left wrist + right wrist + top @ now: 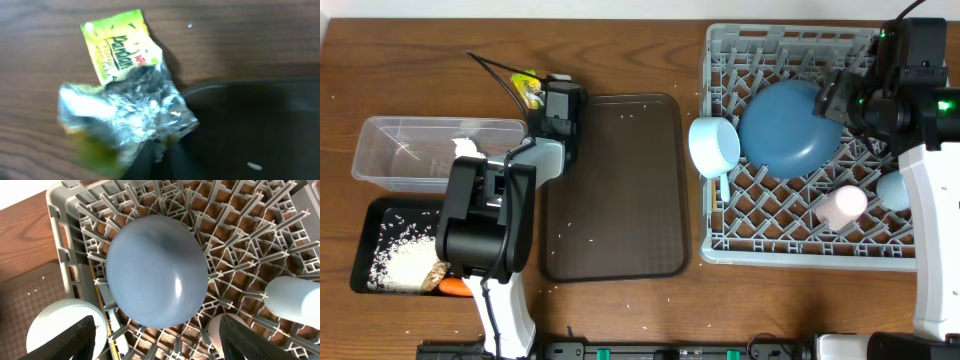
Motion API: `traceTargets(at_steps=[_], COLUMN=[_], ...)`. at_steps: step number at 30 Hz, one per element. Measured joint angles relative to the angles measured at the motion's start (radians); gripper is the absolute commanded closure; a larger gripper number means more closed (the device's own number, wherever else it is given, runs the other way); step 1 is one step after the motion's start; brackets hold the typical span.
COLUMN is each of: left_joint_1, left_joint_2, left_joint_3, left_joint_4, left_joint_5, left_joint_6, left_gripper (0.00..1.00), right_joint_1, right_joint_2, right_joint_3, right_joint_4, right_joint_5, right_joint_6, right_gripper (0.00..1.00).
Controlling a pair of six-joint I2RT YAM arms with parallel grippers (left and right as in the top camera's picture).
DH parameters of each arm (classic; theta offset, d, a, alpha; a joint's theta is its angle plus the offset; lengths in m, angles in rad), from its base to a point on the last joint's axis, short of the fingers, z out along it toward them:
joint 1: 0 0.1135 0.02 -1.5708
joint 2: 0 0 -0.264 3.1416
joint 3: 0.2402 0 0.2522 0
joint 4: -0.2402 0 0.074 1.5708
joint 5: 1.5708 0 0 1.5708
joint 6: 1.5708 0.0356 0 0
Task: Sort waste into correct bins and load items into the dishwasher rack
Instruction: 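Close the left gripper on the wrapper's foil end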
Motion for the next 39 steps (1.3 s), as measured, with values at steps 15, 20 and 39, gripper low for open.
traceTargets(at_steps=[15, 20, 39], left_joint_1=[-0.065, -0.087, -0.018], left_joint_2=[-0.188, -0.370, -0.047], left_joint_3=[0.000, 0.002, 0.005], left_joint_4=[-0.088, -0.213, -0.026], left_joint_5=[-0.024, -0.015, 0.067], left_joint_6=[0.031, 0.012, 0.022], left_gripper=[0.94, 0.85, 0.46], right_joint_1=[0.000, 0.000, 0.000], right_joint_2=[0.000, 0.000, 0.000], right_joint_3=[0.000, 0.000, 0.000], right_joint_4=[-0.003, -0.003, -0.009], right_joint_5=[0.000, 0.000, -0.024], right_joint_6=[0.000, 0.000, 0.000], right_gripper=[0.27, 0.27, 0.27])
